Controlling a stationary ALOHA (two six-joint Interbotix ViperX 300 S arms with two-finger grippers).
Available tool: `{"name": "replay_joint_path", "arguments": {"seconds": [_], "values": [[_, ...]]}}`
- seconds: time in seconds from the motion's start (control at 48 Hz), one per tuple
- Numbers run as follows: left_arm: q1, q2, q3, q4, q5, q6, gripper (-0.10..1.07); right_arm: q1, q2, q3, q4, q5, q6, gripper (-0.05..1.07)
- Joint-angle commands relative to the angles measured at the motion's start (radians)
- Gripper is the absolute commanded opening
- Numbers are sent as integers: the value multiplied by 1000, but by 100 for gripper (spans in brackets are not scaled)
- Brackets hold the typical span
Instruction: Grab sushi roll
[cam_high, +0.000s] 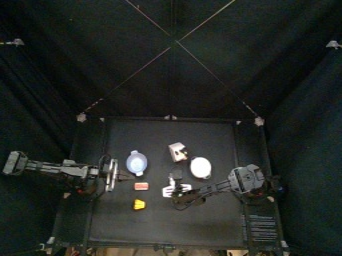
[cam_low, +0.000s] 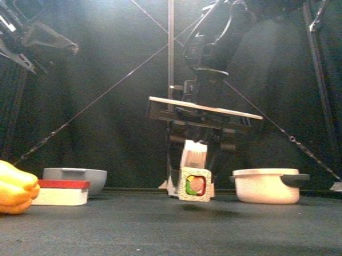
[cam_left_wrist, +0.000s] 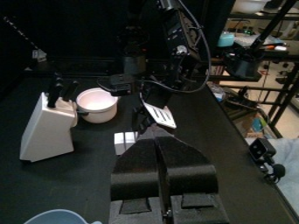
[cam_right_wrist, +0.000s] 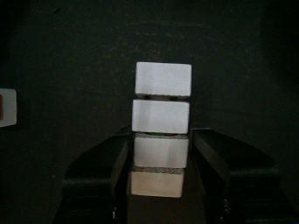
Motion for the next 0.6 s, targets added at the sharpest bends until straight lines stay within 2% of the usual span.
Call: {"name": "replay_joint_path", "arguments": {"seconds": [0.0,0.146,0.583], "values": [[-2,3,-14,-2,-9,0,-2,0,-21,-25,-3,6,-6,81],[0,5,-14,-2,-9,0,-2,-2,-17,-37,3,6,-20,87],[-2,5,-12,-2,-9,0,-2,-5,-5,-57,25,15,-52,88]]}}
